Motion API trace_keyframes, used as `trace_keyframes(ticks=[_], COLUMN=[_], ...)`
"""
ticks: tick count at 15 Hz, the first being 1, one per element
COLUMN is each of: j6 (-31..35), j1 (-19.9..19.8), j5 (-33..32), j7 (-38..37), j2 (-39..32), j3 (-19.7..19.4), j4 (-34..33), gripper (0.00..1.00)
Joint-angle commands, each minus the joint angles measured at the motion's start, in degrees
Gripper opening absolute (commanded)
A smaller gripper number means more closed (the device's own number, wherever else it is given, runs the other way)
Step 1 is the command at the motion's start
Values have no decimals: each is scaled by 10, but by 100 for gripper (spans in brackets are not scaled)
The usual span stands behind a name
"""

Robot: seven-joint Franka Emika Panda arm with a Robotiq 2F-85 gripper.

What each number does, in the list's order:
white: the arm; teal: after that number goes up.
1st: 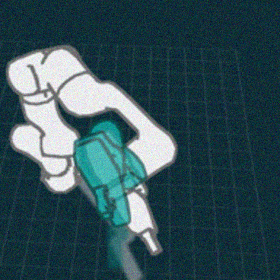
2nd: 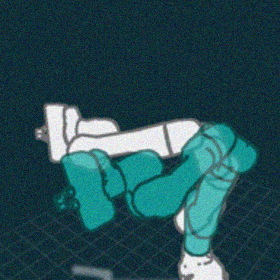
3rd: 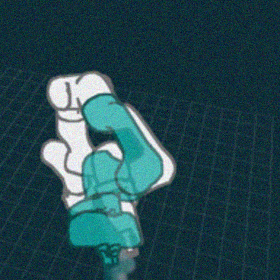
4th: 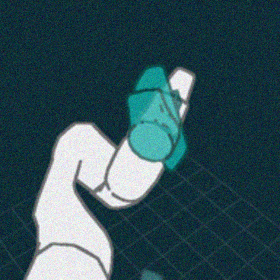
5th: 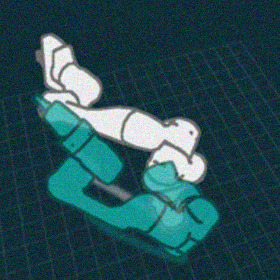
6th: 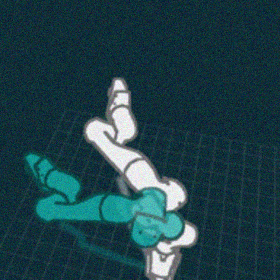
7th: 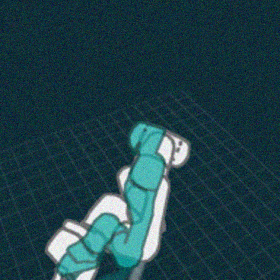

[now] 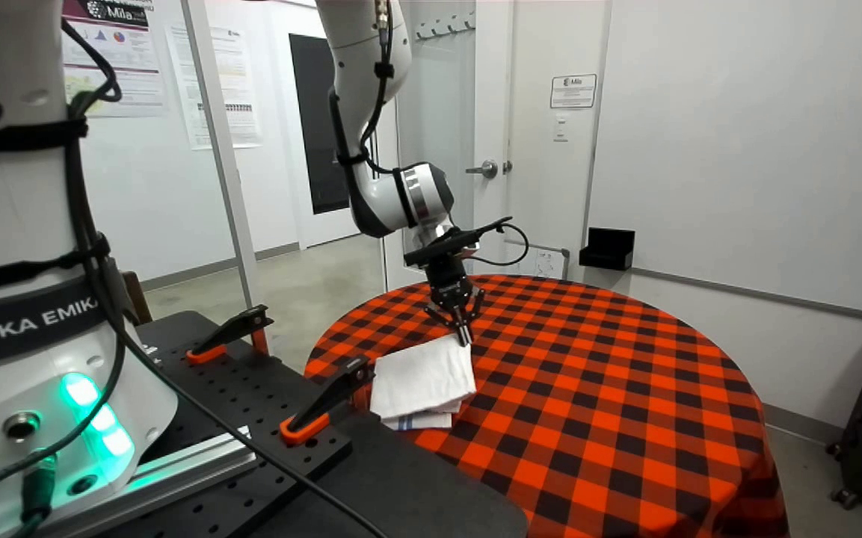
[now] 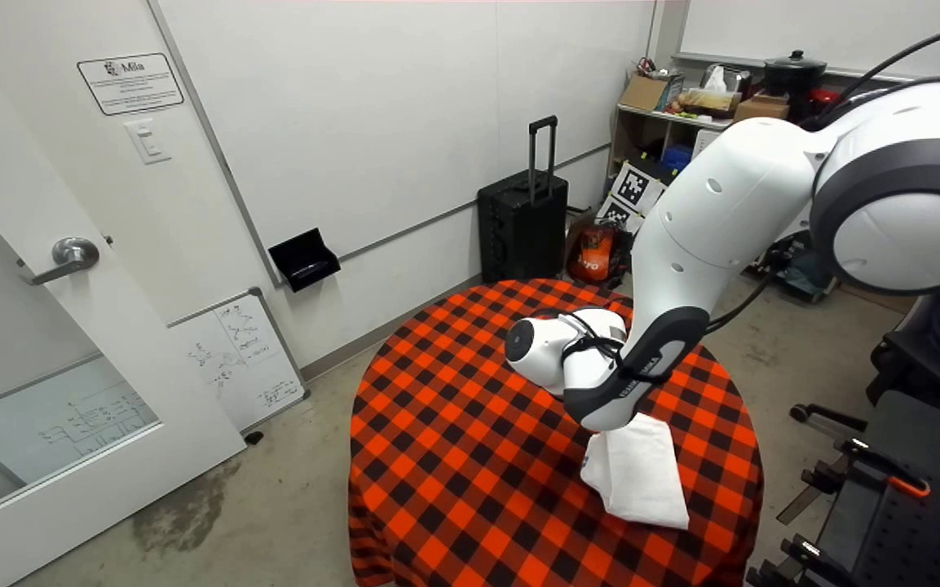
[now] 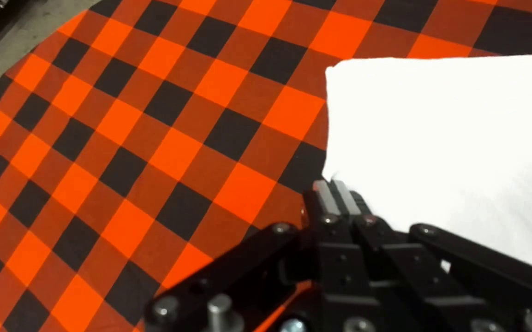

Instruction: Fold the towel

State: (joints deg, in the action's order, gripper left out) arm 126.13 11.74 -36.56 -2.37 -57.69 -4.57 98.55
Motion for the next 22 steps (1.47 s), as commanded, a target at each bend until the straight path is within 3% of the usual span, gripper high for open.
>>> trace_keyframes(ticks=[1, 3, 4, 5, 9, 15, 22], j6=[-14, -17, -19, -22, -1, 79, 40], j1=[0, 1, 3, 1, -8, -35, -142], j5=[11, 13, 12, 14, 24, 67, 252], j7=[1, 9, 9, 11, 14, -16, 74], j2=[-40, -50, -54, -56, -28, 110, 320], j3=[2, 5, 5, 7, 14, 12, 46], j4=[-33, -36, -36, -38, -8, 97, 268], gripper=[0, 0, 26, 27, 55, 98, 100])
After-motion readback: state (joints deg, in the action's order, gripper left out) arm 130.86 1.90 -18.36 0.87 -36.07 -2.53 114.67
